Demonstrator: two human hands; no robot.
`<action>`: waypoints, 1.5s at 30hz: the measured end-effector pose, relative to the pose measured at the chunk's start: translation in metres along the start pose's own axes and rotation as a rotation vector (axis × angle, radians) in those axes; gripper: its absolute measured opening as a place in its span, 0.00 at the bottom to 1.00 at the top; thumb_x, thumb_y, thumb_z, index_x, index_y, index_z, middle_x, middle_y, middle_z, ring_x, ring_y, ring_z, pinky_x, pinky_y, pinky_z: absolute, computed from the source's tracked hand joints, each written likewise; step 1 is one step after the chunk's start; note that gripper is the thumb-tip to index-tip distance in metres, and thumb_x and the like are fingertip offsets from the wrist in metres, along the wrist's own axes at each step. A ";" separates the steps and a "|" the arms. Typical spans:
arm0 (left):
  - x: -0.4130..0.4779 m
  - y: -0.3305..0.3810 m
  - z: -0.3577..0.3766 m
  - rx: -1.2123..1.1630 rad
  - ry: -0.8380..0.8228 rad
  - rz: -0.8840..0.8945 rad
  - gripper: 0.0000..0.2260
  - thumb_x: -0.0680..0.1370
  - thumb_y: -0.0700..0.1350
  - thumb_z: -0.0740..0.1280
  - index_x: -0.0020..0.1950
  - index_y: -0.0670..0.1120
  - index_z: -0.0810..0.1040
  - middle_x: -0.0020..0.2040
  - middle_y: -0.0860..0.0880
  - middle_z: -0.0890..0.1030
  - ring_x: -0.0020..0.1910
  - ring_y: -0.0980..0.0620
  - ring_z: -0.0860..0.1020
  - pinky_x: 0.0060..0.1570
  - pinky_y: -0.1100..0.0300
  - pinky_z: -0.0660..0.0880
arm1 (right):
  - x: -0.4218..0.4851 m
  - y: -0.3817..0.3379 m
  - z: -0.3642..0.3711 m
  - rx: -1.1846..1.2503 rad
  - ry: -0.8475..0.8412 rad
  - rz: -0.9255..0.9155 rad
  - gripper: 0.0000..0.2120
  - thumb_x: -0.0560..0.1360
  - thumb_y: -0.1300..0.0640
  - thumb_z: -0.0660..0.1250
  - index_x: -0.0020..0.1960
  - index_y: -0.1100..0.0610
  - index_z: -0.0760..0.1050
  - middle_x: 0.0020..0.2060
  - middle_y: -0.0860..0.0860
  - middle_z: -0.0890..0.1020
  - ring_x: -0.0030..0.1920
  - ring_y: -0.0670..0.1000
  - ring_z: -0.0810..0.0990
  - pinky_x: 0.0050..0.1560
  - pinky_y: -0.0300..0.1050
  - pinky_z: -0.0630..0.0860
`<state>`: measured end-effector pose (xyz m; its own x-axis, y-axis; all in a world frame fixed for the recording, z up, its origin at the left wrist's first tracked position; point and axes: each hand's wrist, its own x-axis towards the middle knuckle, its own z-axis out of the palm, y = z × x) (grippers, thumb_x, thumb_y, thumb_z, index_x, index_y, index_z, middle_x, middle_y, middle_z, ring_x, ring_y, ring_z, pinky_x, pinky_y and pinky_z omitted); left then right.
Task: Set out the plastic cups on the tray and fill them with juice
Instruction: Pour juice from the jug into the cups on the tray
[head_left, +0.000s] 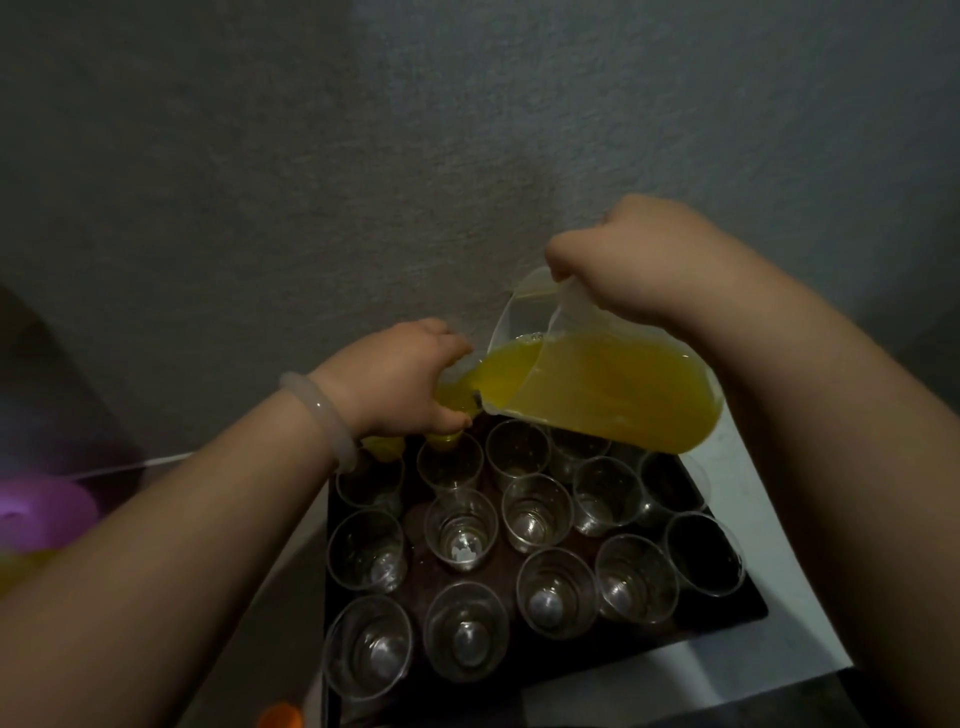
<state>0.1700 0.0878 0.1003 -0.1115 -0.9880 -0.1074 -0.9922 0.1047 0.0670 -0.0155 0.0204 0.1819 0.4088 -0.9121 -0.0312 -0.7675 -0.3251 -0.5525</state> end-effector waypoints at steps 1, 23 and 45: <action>0.000 0.000 0.000 0.000 0.001 0.000 0.35 0.69 0.58 0.73 0.72 0.49 0.67 0.66 0.49 0.71 0.63 0.50 0.71 0.61 0.56 0.71 | 0.000 -0.001 0.000 -0.054 -0.004 -0.008 0.12 0.76 0.50 0.59 0.37 0.54 0.73 0.31 0.49 0.71 0.30 0.47 0.67 0.29 0.42 0.63; 0.003 -0.006 -0.007 -0.086 0.046 -0.031 0.30 0.70 0.57 0.73 0.69 0.48 0.71 0.61 0.49 0.74 0.58 0.52 0.74 0.51 0.65 0.67 | -0.002 0.007 -0.004 0.129 -0.027 0.067 0.12 0.75 0.52 0.62 0.35 0.55 0.74 0.30 0.52 0.72 0.29 0.50 0.68 0.30 0.43 0.65; 0.051 0.012 0.002 -0.133 0.019 -0.013 0.32 0.69 0.53 0.75 0.70 0.45 0.69 0.61 0.45 0.73 0.59 0.48 0.73 0.56 0.62 0.68 | -0.015 0.082 -0.011 0.954 0.267 0.315 0.14 0.74 0.53 0.61 0.30 0.54 0.66 0.18 0.47 0.65 0.19 0.46 0.62 0.22 0.33 0.58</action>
<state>0.1523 0.0391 0.0938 -0.0968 -0.9912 -0.0903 -0.9774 0.0775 0.1968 -0.0900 0.0049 0.1465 0.0459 -0.9849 -0.1670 -0.0634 0.1639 -0.9844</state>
